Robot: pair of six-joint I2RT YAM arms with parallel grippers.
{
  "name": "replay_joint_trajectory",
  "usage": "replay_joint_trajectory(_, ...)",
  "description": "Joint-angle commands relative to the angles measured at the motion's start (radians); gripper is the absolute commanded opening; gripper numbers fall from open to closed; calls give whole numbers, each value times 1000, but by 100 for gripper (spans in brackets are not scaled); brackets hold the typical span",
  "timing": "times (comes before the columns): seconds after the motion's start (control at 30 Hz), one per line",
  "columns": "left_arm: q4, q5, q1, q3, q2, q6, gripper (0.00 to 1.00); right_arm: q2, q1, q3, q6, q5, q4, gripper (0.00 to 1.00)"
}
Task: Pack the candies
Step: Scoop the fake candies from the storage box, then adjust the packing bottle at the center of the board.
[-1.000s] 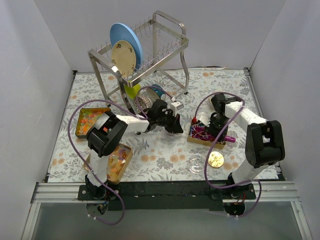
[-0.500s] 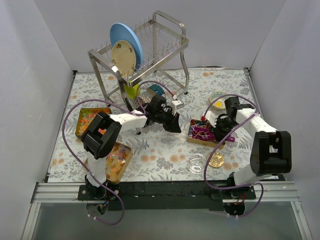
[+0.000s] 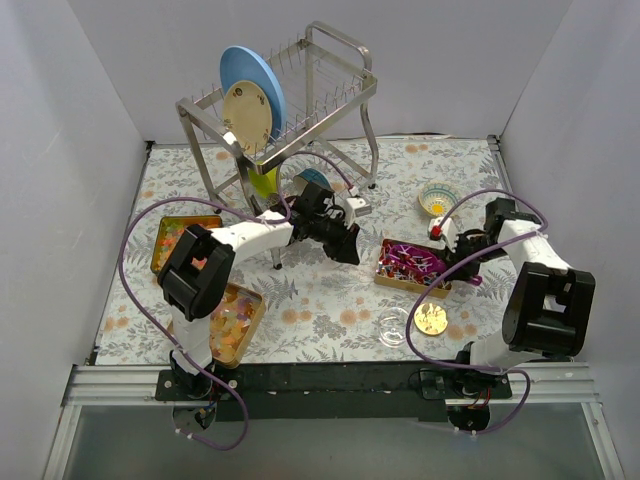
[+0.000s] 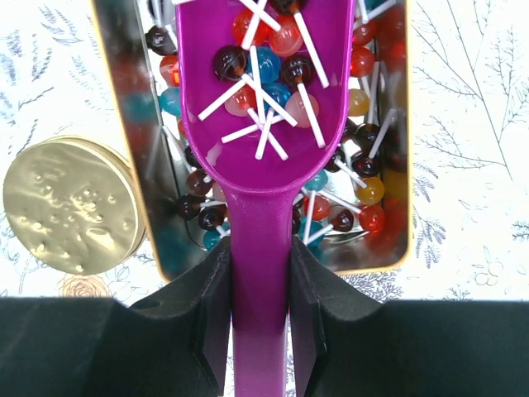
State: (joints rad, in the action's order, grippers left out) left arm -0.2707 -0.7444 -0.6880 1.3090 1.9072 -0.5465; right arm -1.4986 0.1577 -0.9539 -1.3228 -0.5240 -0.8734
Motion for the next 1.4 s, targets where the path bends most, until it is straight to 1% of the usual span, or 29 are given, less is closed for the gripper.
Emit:
replay_joint_trajectory(0.0,-56,-6,11,61,-63,45,13,41,45,-28,-93,-120,-82,1)
replay_joint_trajectory(0.13,-94,-6,15,81,-59,48,13,78,77,-3,-107,-189,-75,1)
replay_joint_trajectory(0.23,-122,-6,16,101,-60,53,14,110,98,7,-75,-267,-47,1)
replay_joint_trajectory(0.37,-142,11,16,113,-65,63,15,159,103,17,-67,-297,-50,1)
replay_joint_trajectory(0.4,-145,19,18,114,-66,68,15,184,102,11,-85,-278,-70,1)
replay_joint_trajectory(0.43,-147,20,21,111,-74,68,15,193,102,-6,-157,-263,-126,1)
replay_joint_trajectory(0.5,-147,27,25,98,-82,62,16,204,106,-29,-229,-211,-197,1)
replay_joint_trajectory(0.67,-156,34,36,75,-117,74,20,199,126,-89,-462,-165,-412,1)
replay_joint_trajectory(0.87,-180,42,62,79,-148,101,21,219,128,-98,-555,-82,-435,1)
replay_joint_trajectory(0.93,-197,10,61,79,-157,117,22,198,128,-132,-550,-71,-435,1)
replay_joint_trajectory(1.0,-190,-64,53,64,-174,83,22,155,131,-160,-506,-82,-434,1)
replay_joint_trajectory(1.03,-171,-72,38,56,-184,63,22,137,135,-201,-486,-93,-432,1)
replay_joint_trajectory(1.07,-151,-15,15,30,-194,40,22,117,149,-222,-457,-106,-434,1)
replay_joint_trajectory(1.1,-84,34,-40,13,-224,-19,24,77,157,-247,-411,-140,-434,1)
replay_joint_trajectory(1.17,-27,138,-99,-31,-244,-84,25,42,175,-305,-368,-165,-431,1)
replay_joint_trajectory(1.2,-3,271,-154,-36,-247,-154,26,14,181,-319,-352,-183,-429,1)
replay_joint_trajectory(1.23,2,311,-175,-36,-237,-183,27,3,186,-341,-310,-189,-411,1)
replay_joint_trajectory(1.3,-1,384,-227,-27,-220,-233,28,-9,198,-345,-282,-199,-392,1)
replay_joint_trajectory(1.37,-1,415,-252,-25,-194,-247,31,-9,206,-335,-268,-195,-377,1)
